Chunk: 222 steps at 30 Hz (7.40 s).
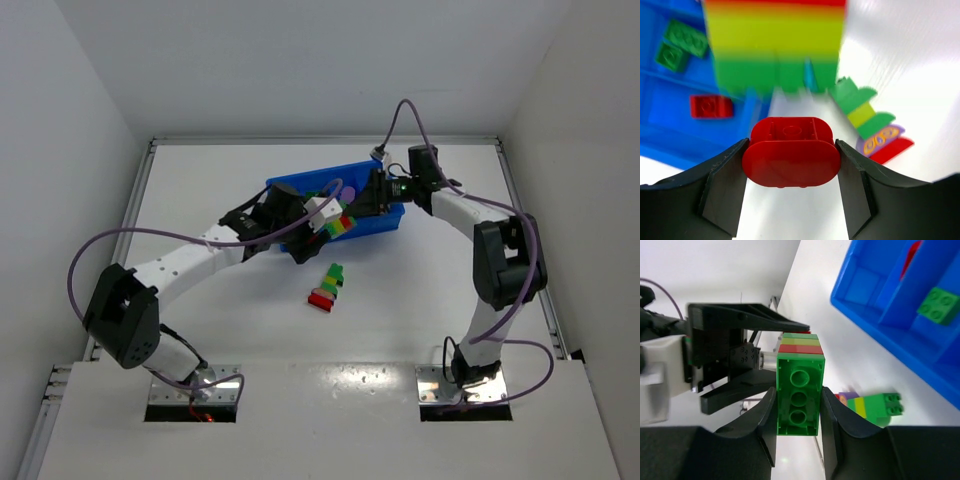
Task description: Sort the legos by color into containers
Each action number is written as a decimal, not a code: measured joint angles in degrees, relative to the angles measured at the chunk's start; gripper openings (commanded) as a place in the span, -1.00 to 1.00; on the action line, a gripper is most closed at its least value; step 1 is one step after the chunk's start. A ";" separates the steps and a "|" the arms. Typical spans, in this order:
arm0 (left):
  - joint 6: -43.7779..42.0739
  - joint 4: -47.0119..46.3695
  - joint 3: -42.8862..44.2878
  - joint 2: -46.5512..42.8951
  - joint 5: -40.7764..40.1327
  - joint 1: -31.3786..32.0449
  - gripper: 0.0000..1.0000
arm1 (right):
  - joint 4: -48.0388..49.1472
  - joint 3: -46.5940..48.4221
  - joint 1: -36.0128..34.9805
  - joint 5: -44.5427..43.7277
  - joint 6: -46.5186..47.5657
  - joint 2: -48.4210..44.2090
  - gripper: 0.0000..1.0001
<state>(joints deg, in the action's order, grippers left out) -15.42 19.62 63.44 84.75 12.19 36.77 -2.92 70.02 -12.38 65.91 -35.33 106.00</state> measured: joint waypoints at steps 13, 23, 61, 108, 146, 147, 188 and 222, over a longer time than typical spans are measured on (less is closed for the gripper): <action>-0.11 2.73 -2.75 -0.79 0.68 -0.83 -1.00 | 0.35 0.59 4.55 -0.11 0.17 -0.02 -1.00; 8.52 11.61 17.66 10.82 23.41 -10.80 -1.00 | -0.66 0.20 6.88 -2.45 1.97 -1.31 -1.00; 1.57 18.03 34.71 32.61 -10.45 -14.73 0.54 | -3.19 -0.09 11.39 -5.90 5.18 -3.76 -1.00; 16.22 23.28 40.41 33.86 63.21 -20.35 0.10 | 7.28 3.19 1.36 1.84 -2.64 -1.86 -1.00; 14.16 17.46 43.43 36.87 38.45 -20.96 -0.32 | 11.89 3.96 6.69 3.06 -7.80 0.00 -1.00; 14.56 17.14 43.65 37.48 36.59 -20.90 -0.25 | 11.91 3.96 6.84 3.06 -7.82 0.00 -1.00; 16.96 17.62 46.18 42.64 70.36 -18.91 0.45 | 14.05 3.96 6.10 2.97 -9.51 0.09 -1.00; 18.10 17.14 46.88 42.38 71.45 -17.22 -0.82 | 14.64 5.75 4.79 3.28 -9.60 2.75 -1.00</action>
<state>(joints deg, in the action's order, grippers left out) 2.68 36.75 110.32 127.13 83.64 19.55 11.73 75.77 -7.60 69.19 -44.93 108.75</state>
